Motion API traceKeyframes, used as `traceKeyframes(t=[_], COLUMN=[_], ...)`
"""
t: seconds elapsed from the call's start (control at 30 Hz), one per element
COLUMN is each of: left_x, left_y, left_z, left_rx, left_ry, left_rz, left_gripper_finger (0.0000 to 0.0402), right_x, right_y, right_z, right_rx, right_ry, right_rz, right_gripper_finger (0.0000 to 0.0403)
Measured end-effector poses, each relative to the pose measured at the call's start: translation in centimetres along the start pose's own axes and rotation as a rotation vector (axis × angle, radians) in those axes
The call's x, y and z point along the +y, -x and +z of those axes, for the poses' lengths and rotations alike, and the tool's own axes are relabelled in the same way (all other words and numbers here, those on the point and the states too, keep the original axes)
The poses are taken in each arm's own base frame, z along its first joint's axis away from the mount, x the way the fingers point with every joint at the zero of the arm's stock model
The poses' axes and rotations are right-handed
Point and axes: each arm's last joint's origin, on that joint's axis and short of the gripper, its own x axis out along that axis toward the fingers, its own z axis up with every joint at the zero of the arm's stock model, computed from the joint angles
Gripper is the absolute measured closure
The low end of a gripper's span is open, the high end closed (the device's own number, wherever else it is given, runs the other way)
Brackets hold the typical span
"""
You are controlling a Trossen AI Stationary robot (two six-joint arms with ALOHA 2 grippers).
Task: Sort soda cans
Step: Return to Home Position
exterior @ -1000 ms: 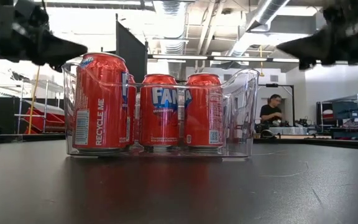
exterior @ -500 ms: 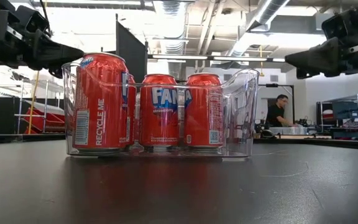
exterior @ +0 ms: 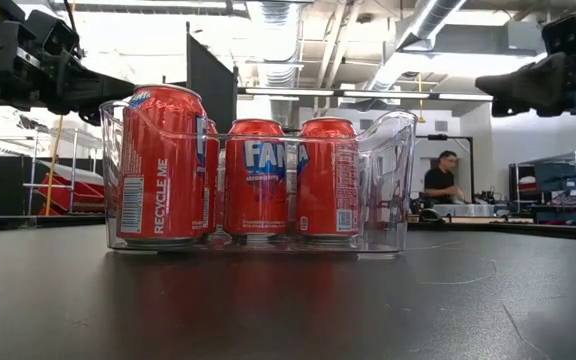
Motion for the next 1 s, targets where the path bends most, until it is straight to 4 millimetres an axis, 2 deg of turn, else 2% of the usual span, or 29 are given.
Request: traceKeyframes(t=[0.4,1.0], left_x=[0.07,0.08], left_y=[-0.03,-0.03], left_z=[-0.10,-0.11], left_rx=[0.009,0.009], left_ry=[0.029,0.031], left_rz=[0.025,0.026], left_gripper_finger=[0.0401,0.0395], right_x=[-0.02,-0.02], right_y=[-0.27,-0.27], right_z=[-0.43,-0.47], right_rx=[0.047,0.049], right_ry=[-0.208,-0.211], right_rz=[-0.002,-0.003], right_gripper_finger=[0.0369,0.0368])
